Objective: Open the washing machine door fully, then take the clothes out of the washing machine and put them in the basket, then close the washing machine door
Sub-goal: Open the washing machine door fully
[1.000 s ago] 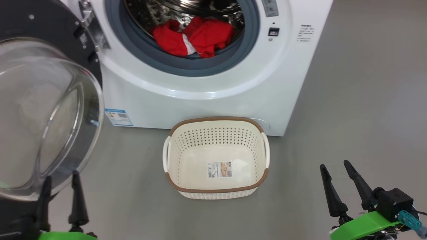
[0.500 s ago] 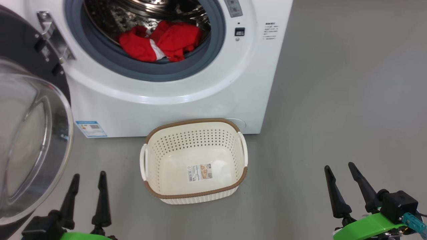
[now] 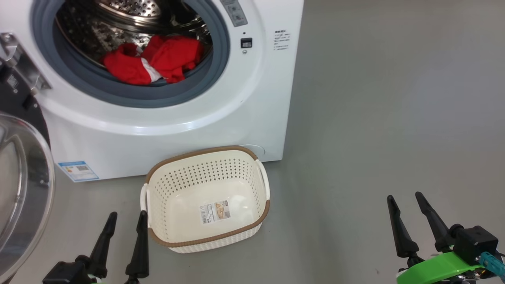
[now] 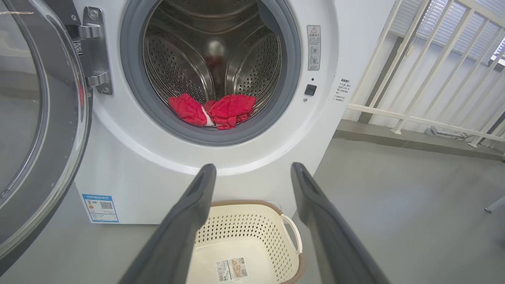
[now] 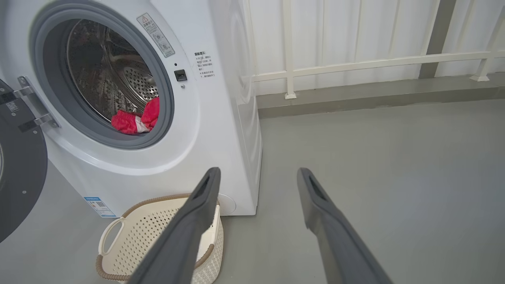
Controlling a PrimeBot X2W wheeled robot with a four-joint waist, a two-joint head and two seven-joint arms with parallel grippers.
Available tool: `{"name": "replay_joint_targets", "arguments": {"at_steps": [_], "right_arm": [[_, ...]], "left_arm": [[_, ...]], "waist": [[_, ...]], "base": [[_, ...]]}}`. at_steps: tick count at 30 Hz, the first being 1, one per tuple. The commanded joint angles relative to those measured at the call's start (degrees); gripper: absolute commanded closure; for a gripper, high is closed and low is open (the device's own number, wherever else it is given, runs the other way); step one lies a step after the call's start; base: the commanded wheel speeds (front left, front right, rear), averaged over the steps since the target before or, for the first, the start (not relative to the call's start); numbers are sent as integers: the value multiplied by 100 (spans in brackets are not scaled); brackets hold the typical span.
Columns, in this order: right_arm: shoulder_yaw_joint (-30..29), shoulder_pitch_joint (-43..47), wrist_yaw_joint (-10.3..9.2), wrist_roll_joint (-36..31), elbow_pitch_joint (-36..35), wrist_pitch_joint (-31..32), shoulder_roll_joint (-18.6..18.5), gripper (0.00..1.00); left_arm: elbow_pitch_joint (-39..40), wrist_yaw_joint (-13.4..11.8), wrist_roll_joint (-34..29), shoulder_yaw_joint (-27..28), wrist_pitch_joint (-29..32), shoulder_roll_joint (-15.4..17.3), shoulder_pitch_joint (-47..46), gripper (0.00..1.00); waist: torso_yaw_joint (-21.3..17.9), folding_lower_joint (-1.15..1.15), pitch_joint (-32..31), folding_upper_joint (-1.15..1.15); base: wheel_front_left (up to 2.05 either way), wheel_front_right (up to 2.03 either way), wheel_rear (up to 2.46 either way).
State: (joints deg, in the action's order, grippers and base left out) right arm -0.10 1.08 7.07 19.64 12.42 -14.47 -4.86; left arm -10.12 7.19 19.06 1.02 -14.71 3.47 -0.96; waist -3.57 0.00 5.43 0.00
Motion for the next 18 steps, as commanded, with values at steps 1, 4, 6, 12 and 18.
{"name": "replay_joint_targets", "arguments": {"at_steps": [1, 4, 6, 12, 18], "right_arm": [[59, 18, 42, 10, -160, -52, -55, 0], [36, 62, 42, 14, -167, -52, -61, 0], [33, 81, 42, 11, -167, -52, -62, 0], [0, 101, 42, 5, -181, -52, -48, 0], [0, 114, 42, -2, -196, -52, -38, 0]], "left_arm": [[177, 29, 42, 125, -29, 137, 1, 0], [195, 29, 45, 101, -29, 158, 27, 0], [207, 29, 38, 86, -29, 166, 42, 0], [233, 30, 10, 57, -29, 187, 61, 0], [231, 30, 25, 14, -29, 199, 72, 0]], "waist": [[-97, 0, -49, 0], [-139, 0, -77, 0], [-158, 0, -92, 0], [-165, 0, -98, 0], [-135, 0, -114, 0]], "base": [[0, 0, 0], [0, 0, 0], [0, 0, 0], [0, 0, 0], [0, 0, 0]]}}
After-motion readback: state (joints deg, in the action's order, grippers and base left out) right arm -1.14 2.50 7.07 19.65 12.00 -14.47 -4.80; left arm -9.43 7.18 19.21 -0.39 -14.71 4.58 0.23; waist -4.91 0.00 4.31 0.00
